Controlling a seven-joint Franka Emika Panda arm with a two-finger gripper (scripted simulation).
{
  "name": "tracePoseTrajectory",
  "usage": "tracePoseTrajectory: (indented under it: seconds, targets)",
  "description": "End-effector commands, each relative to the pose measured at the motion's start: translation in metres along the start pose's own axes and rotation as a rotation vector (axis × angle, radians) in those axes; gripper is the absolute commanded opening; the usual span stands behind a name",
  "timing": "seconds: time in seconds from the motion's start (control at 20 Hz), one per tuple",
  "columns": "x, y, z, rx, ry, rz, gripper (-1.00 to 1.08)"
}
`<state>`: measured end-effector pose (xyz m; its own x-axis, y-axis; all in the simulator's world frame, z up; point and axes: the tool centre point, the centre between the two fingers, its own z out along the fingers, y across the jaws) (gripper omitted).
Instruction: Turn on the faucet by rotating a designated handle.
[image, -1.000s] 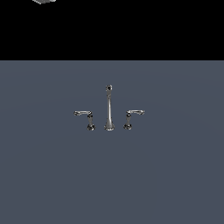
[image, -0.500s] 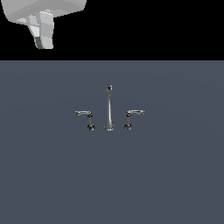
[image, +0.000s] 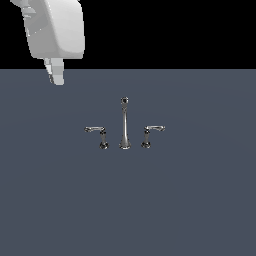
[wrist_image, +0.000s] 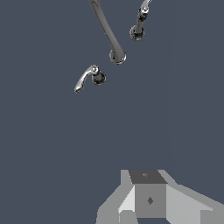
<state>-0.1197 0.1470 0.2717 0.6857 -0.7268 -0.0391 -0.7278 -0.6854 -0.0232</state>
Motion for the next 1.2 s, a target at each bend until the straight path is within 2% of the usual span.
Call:
tracePoseTrajectory:
  seconds: [0.0, 0.65, 1.15]
  targets:
    - [0.005, -0.011, 0.012, 0.002, 0.002, 0.045, -1.00]
    - [0.035, -0.056, 0.067, 0.002, 0.014, 0.258, -1.00]
    - [0.071, -0.087, 0.115, -0.003, 0.029, 0.444, -1.00]
